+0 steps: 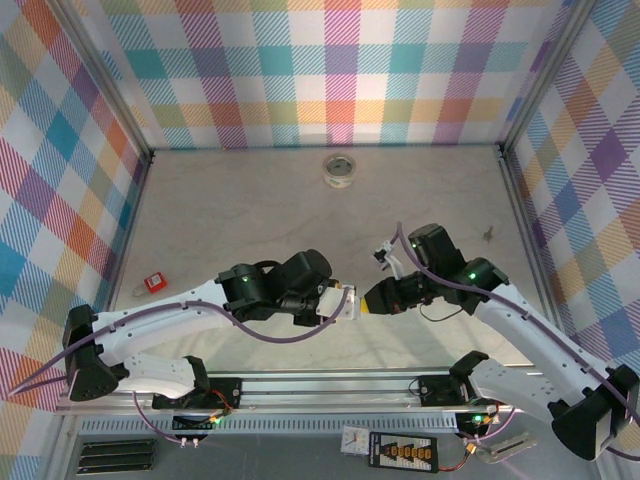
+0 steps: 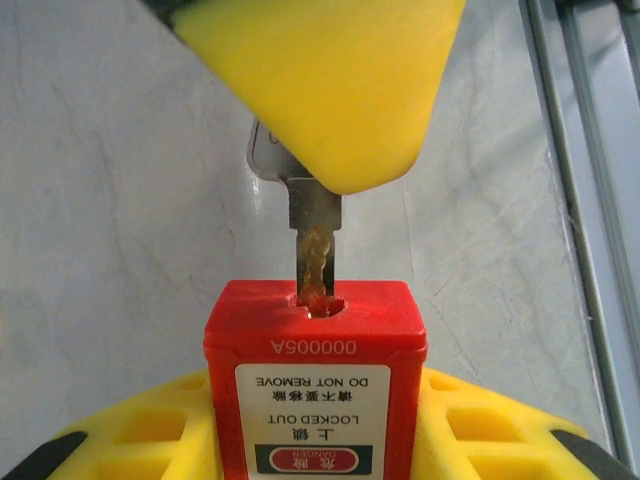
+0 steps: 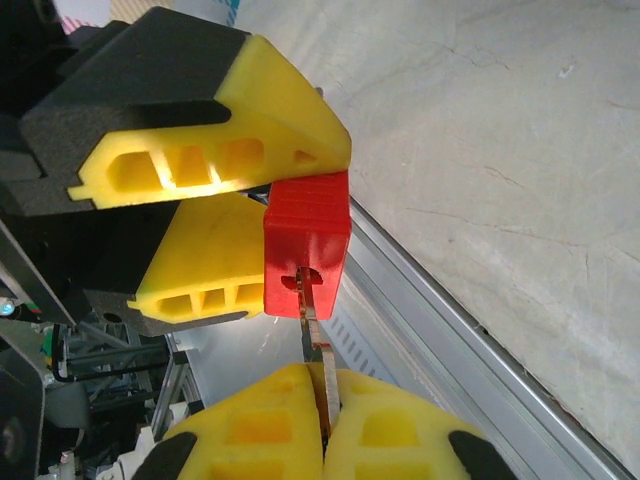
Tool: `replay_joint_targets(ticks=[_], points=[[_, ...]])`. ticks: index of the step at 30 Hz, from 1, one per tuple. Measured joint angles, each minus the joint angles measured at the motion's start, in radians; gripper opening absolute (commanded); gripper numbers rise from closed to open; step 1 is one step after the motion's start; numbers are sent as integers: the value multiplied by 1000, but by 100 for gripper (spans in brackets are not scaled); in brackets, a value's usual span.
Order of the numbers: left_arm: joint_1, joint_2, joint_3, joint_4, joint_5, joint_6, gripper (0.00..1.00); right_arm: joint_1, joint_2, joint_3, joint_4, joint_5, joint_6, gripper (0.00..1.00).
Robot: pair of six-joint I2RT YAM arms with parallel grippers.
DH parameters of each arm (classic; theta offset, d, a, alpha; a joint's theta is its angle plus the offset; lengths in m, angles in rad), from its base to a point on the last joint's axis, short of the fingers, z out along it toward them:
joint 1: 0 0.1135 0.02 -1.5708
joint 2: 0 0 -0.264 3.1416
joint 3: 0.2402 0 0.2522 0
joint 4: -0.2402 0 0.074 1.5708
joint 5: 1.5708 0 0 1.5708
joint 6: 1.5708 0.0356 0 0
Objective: Unlock with the key
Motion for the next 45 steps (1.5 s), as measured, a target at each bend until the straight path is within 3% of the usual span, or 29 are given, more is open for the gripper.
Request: replay_joint_targets(ticks=[8,24,32,37,45], points=[[-43,2,0,2,-87,6,0,0,12,0,1,-14,1,0],[-48,37,48,-71,-38,-98,0,13,-6,-34,32,-24,-10,0],[-113,69,28,-63,-157,-50,0,21,64,-32,-6,-27,-73,0],[-136,18,-68,57,-236,-13,0,21,72,-61,60,-55,-13,0],[-141,-6,-80,71,-264,-10,0,21,64,-69,116,-76,50,0]])
